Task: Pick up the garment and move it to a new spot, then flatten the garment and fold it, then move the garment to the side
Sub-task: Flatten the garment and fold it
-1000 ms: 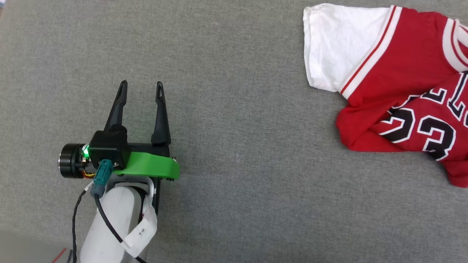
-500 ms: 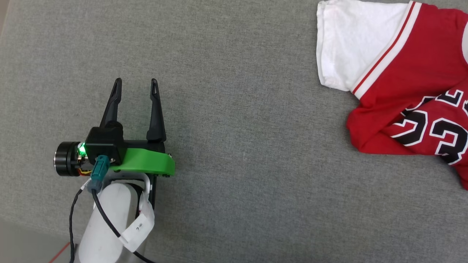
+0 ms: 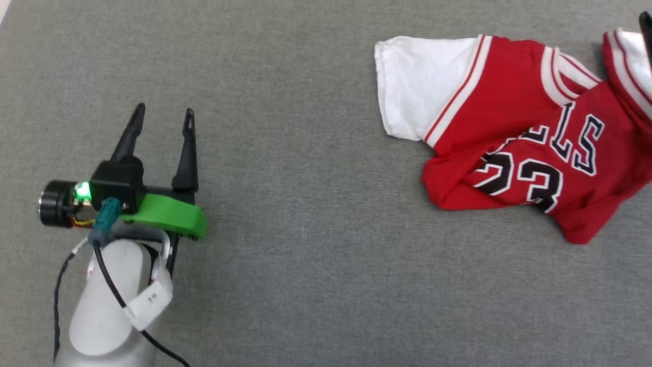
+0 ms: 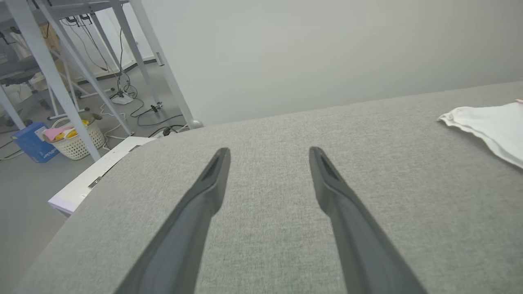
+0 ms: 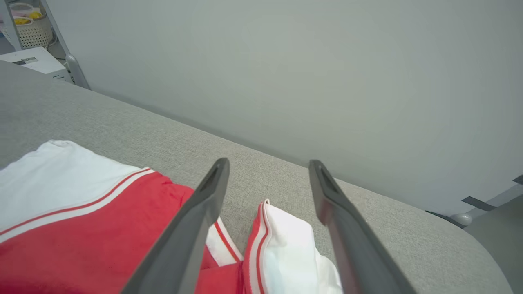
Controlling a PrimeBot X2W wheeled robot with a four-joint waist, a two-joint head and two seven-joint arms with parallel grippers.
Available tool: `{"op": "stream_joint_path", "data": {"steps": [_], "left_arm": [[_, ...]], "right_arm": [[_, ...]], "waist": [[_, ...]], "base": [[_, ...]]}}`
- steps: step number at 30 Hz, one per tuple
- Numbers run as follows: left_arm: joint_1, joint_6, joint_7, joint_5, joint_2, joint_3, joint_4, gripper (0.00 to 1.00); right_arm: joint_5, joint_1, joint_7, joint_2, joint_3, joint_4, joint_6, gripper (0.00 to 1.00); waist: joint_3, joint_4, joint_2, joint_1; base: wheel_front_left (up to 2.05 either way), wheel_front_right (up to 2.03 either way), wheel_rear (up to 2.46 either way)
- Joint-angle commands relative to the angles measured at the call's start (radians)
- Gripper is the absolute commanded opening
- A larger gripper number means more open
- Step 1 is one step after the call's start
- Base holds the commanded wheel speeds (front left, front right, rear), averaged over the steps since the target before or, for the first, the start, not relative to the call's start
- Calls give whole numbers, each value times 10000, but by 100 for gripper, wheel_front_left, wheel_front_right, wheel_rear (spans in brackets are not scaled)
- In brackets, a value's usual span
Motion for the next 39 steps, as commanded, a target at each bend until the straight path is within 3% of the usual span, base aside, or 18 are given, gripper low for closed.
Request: {"op": "stream_joint_path", "data": {"steps": [1,7,8,10,11,16,24,29,37,38,39], "left_arm": [[-511,-229,116,-50,190,-63,168,100],[-2359,-850,1414,-321,768,-833,758,100],[-3392,-952,2315,-760,1048,-1398,1208,100],[-4119,-968,3028,-1383,1146,-2129,1453,100],[-5294,-973,4425,-2497,1560,-3478,1867,100],[-7086,-975,7011,-4456,1926,-5506,2513,100],[-8915,-977,10258,-6839,1919,-7213,3826,100],[-9377,-977,11159,-7340,1859,-8060,4827,100],[-9148,-977,11696,-7577,2016,-9657,5272,100],[-9116,-977,11717,-7628,2088,-9855,5218,87],[-9085,-977,11704,-7742,2180,-10042,5155,0]], "right_arm": [[-272,405,-308,259,-321,-216,-7,100],[-1428,2210,-903,1442,-1822,-1526,-7,100],[-1841,3074,-864,1995,-2352,-2334,-7,100],[-2044,3662,-739,2351,-2630,-2850,-7,100],[-2267,4374,-557,2696,-2878,-3447,-7,100],[-2348,5098,-171,3249,-2994,-4183,-7,100],[-2306,5311,-52,3641,-2885,-4729,-7,100],[-2289,5101,-199,3829,-2720,-4692,-7,100],[-2282,4801,-430,3896,-2610,-4287,-7,100],[-2285,4765,-449,3896,-2602,-4241,-7,100],[-2287,4721,-471,3889,-2582,-4194,-7,100]], "waist": [[-674,-832,0,0],[-894,-1479,0,0],[-898,-1775,0,0],[-882,-1941,0,0],[-756,-2193,0,0],[-392,-2621,0,0],[469,-3398,0,0],[1056,-3899,0,0],[1379,-3988,0,0],[1377,-3972,0,0],[1365,-3948,0,0]], "base": [[0,0,0],[0,0,0],[0,0,0],[0,0,0],[0,0,0],[0,0,0],[0,0,0],[0,0,0],[0,0,0],[0,0,0],[0,0,0]]}}
